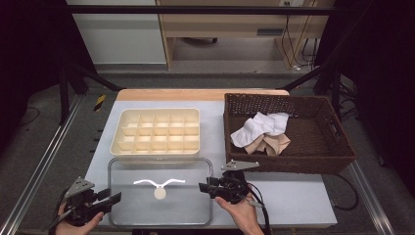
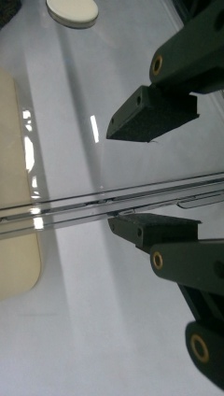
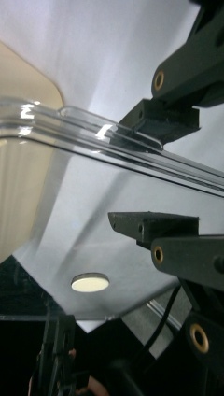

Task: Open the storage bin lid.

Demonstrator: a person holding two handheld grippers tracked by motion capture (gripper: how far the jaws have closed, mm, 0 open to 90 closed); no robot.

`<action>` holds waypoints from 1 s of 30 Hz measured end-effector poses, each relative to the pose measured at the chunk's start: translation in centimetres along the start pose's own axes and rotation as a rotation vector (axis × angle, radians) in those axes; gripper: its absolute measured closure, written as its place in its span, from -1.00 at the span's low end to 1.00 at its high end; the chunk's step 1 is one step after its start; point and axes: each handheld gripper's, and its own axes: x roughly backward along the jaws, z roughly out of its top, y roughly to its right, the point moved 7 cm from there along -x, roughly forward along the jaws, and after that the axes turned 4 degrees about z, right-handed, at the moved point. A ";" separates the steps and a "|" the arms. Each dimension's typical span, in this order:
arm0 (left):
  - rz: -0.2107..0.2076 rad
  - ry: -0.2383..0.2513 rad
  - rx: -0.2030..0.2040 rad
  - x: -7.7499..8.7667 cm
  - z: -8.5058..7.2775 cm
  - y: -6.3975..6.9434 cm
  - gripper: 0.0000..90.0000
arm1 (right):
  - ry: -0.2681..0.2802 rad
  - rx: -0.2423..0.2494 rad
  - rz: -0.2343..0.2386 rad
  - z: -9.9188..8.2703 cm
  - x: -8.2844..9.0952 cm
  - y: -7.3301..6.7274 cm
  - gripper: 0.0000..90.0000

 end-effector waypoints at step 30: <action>0.005 -0.117 0.015 -3.1 -0.1 -0.7 -0.18 | -0.070 0.036 -0.093 -1.4 -3.5 1.4 -0.22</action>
